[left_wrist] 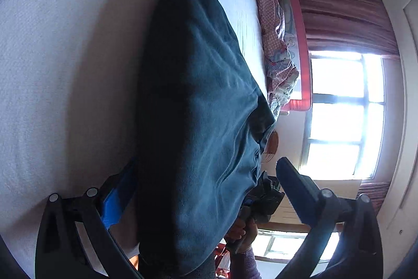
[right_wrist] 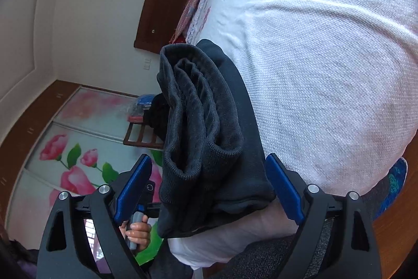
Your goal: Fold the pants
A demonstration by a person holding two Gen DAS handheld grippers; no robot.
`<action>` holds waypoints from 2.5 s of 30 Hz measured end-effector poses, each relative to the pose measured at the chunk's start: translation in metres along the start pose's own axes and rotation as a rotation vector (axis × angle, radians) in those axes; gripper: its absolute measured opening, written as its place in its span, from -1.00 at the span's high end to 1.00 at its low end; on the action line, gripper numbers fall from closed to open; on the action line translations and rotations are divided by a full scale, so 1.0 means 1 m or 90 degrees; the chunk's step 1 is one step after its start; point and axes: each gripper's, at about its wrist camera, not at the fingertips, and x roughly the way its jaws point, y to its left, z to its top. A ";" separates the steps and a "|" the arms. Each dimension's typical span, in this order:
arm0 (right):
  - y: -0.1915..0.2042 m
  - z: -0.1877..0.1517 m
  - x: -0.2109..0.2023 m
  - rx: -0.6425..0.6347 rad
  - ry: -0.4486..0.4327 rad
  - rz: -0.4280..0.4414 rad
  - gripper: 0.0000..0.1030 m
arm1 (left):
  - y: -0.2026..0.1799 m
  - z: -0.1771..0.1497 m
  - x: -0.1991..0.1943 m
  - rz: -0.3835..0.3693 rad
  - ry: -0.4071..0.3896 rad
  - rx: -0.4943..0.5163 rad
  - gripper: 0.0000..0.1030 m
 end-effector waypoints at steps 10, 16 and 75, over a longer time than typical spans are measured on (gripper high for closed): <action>0.012 -0.005 -0.002 -0.001 0.016 -0.048 0.15 | 0.013 0.005 -0.005 0.034 0.040 -0.027 0.40; 0.061 -0.001 -0.004 -0.023 0.004 -0.044 0.24 | -0.014 0.008 -0.018 -0.030 0.019 -0.016 0.47; 0.168 0.071 0.334 -0.047 0.079 0.063 -0.10 | -0.018 0.063 -0.156 0.177 -0.158 0.328 -0.71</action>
